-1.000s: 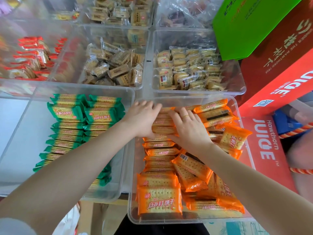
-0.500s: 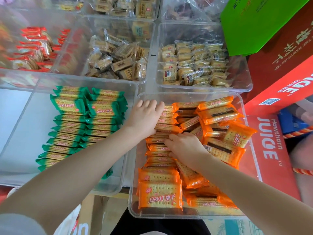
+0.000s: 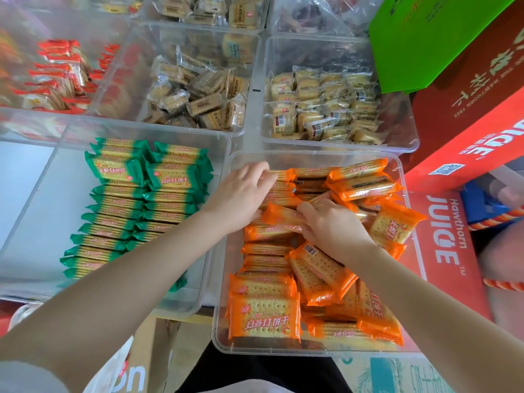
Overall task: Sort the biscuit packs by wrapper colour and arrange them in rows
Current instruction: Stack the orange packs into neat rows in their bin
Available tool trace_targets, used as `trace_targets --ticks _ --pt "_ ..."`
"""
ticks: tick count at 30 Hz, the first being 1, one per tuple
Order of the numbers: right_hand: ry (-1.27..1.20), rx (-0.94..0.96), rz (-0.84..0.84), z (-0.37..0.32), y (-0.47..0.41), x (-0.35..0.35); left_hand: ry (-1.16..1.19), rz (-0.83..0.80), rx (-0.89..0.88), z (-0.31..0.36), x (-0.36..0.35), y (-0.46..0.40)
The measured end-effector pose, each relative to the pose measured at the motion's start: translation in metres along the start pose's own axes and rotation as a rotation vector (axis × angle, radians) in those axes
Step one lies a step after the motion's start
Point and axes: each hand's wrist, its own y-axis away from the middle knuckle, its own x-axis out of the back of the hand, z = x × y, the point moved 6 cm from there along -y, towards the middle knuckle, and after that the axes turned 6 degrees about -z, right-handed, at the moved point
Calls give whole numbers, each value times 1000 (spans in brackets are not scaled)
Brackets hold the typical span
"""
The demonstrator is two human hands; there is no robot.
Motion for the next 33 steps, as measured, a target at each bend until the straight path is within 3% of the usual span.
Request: trace_targets --ticks 3,5,7,9,11,17,24,28,33 --pt "-55 -6 32 6 0 1 87 259 -133 4 13 16" --pt "-57 -13 31 7 -1 3 85 163 -274 14 2 22" --pt "-65 -1 32 6 -1 4 14 -106 -345 25 -24 23" --pt "-93 11 24 6 -2 5 -101 -388 -261 27 -49 20" --pt "-98 19 27 6 -2 5 -152 -478 -228 35 -54 14" --pt "-112 26 42 8 -1 4 -351 -433 -122 52 -62 9" --pt "-219 41 88 13 3 23 -235 -408 87 31 -59 7" --pt "-295 220 -48 10 13 26 -115 -447 181 19 -56 1" --pt "-318 305 -148 -20 37 2 -194 -443 76 16 -62 -4"
